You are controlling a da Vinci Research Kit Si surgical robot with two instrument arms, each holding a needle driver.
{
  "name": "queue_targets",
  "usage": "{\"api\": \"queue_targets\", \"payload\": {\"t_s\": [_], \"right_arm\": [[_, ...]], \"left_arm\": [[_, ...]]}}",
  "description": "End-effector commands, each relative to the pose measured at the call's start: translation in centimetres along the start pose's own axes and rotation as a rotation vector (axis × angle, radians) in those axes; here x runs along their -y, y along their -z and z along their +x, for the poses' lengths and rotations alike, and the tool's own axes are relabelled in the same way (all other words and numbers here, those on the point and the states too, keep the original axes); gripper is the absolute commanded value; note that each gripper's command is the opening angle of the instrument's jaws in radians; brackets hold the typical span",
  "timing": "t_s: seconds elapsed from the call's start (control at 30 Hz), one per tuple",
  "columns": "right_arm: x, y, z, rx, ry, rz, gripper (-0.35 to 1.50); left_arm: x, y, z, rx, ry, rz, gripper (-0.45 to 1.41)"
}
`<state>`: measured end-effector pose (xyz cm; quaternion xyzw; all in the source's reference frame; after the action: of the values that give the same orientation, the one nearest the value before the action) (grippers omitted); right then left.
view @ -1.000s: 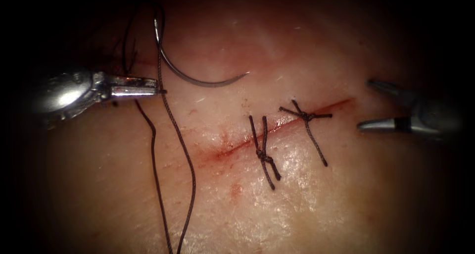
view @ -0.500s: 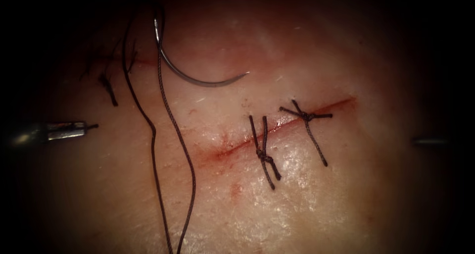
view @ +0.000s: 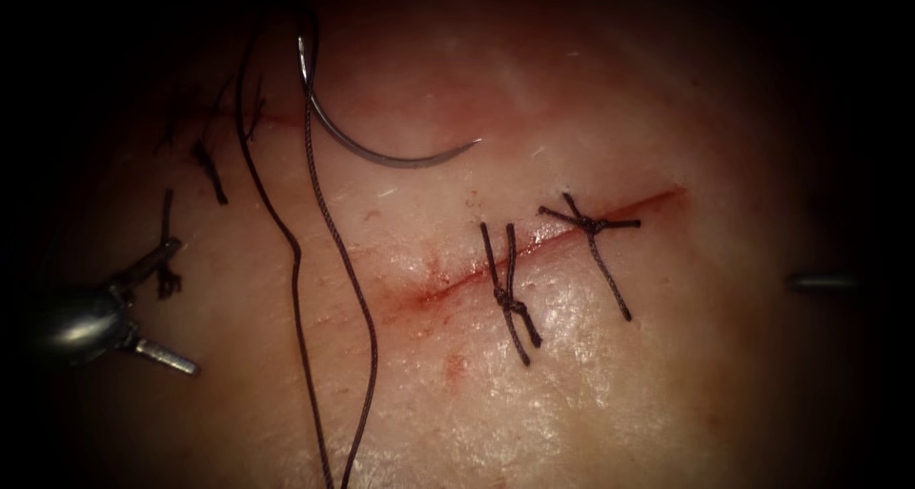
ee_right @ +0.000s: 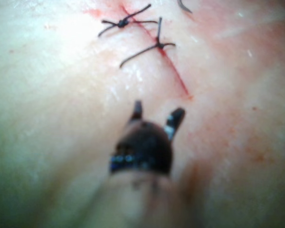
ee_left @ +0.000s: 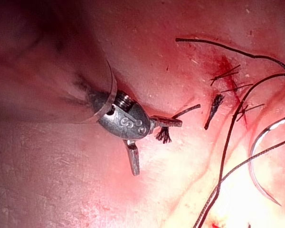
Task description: Wound Closure
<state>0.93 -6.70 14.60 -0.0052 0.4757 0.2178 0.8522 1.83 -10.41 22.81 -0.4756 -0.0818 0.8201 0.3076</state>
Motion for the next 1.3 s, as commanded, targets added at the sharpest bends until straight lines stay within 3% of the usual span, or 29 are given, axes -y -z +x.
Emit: {"api": "queue_targets", "payload": {"t_s": [0.03, 0.13, 0.2, 0.33, 0.6, 0.63, 0.7, 0.73, 0.9, 0.93, 1.03, 1.13, 1.3], "right_arm": [[0.09, -0.07, -0.04, 0.000, -0.002, 0.005, 1.48], [0.09, -0.07, -0.04, 0.000, -0.008, 0.005, 1.48], [0.09, -0.07, -0.05, -0.001, -0.007, 0.007, 1.48], [0.09, -0.08, -0.06, -0.002, -0.012, 0.007, 1.48], [0.08, -0.09, -0.06, -0.002, -0.030, 0.005, 1.48], [0.07, -0.11, -0.02, -0.002, -0.034, 0.015, 1.48], [0.05, -0.14, 0.05, -0.006, -0.039, 0.045, 1.48], [0.06, -0.21, 0.19, -0.011, -0.032, 0.086, 1.45], [0.19, -0.38, 0.53, 0.049, -0.008, 0.129, 1.48], [0.25, -0.45, 0.66, 0.047, -0.015, 0.169, 1.48], [0.48, -0.64, 0.96, 0.008, 0.000, 0.252, 1.32], [0.62, -0.83, 1.12, -0.009, 0.018, 0.296, 1.25], [0.71, -1.15, 1.24, -0.030, 0.118, 0.345, 1.21]], "left_arm": [[-0.11, -0.01, -0.07, 0.007, 0.000, -0.007, 1.30], [-0.14, 0.12, -0.11, 0.019, -0.003, -0.012, 1.28], [-0.17, 0.41, -0.20, 0.054, -0.007, -0.015, 1.26], [-0.16, 0.65, -0.12, 0.062, 0.008, -0.009, 1.23], [-0.30, 0.76, 0.66, 0.030, -0.002, -0.018, 1.16], [-0.35, 0.66, 0.92, -0.003, -0.020, -0.033, 1.11], [-0.38, 0.53, 1.14, -0.035, -0.031, -0.041, 1.09], [-0.41, 0.20, 1.44, -0.091, -0.040, -0.075, 1.06], [-0.46, -0.47, 1.82, -0.119, -0.061, -0.123, 1.06], [-0.47, -0.73, 1.93, -0.131, -0.076, -0.144, 1.06], [-0.46, -1.12, 2.08, -0.163, -0.111, -0.207, 1.01], [-0.41, -1.19, 2.16, -0.157, -0.123, -0.263, 0.86], [-0.38, -1.15, 2.11, -0.161, -0.144, -0.296, 0.84]]}}
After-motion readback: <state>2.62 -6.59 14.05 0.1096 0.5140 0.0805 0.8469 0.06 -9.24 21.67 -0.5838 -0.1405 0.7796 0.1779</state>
